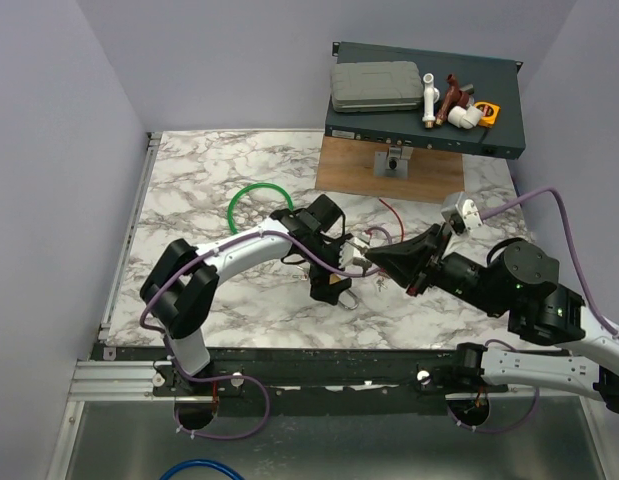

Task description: Unlock with the key

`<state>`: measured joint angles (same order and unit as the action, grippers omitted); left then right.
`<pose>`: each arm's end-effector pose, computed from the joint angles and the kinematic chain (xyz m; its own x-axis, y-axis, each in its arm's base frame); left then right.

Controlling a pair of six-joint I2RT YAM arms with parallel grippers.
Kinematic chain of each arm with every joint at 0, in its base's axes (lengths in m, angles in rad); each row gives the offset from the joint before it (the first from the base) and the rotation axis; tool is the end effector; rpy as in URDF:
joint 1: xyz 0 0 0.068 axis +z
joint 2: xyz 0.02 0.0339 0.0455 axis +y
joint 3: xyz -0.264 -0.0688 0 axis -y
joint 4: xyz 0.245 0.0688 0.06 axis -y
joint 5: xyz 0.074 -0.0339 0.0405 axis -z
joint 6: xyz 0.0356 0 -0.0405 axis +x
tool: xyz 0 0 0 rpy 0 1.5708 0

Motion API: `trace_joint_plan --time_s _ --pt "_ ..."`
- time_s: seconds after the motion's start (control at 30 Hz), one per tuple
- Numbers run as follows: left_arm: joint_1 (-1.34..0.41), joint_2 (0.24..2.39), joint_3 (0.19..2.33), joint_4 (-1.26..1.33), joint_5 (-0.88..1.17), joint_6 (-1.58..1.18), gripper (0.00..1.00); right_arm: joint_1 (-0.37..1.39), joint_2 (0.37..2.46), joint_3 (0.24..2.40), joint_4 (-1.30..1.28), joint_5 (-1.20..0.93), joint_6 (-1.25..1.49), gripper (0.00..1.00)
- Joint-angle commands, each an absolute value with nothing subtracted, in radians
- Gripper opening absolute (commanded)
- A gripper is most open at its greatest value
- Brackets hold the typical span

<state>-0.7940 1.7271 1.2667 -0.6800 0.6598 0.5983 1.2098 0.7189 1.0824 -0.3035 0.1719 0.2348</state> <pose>0.2297 -0.2648 0.2264 -0.1081 0.7448 -0.6585 0.9726 -0.0581 -0.2253 0.0544 0.1268 0.4371 -0.1798 0.1727 -0.9684 -0.8427 0.4808 0.2422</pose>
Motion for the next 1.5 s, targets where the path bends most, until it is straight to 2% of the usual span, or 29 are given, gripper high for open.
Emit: trace_joint_plan --time_s 0.0,0.3,0.87,1.3,1.47 --pt "-0.802 1.773 1.262 -0.668 0.656 0.79 0.98 1.216 0.716 1.134 -0.323 0.192 0.218 0.01" --pt "-0.88 1.84 1.274 -0.601 0.507 0.893 0.98 1.215 0.742 1.189 -0.326 0.172 0.203 0.01" --pt "-0.977 1.989 1.38 -0.688 0.395 0.933 0.97 1.216 0.769 1.241 -0.339 0.143 0.173 0.01" --pt "-1.005 2.012 1.486 -0.763 0.479 0.582 0.33 1.216 0.762 1.244 -0.339 0.149 0.166 0.01" --pt "-0.986 2.012 1.49 -0.786 0.499 0.464 0.25 1.216 0.759 1.241 -0.336 0.149 0.163 0.01"
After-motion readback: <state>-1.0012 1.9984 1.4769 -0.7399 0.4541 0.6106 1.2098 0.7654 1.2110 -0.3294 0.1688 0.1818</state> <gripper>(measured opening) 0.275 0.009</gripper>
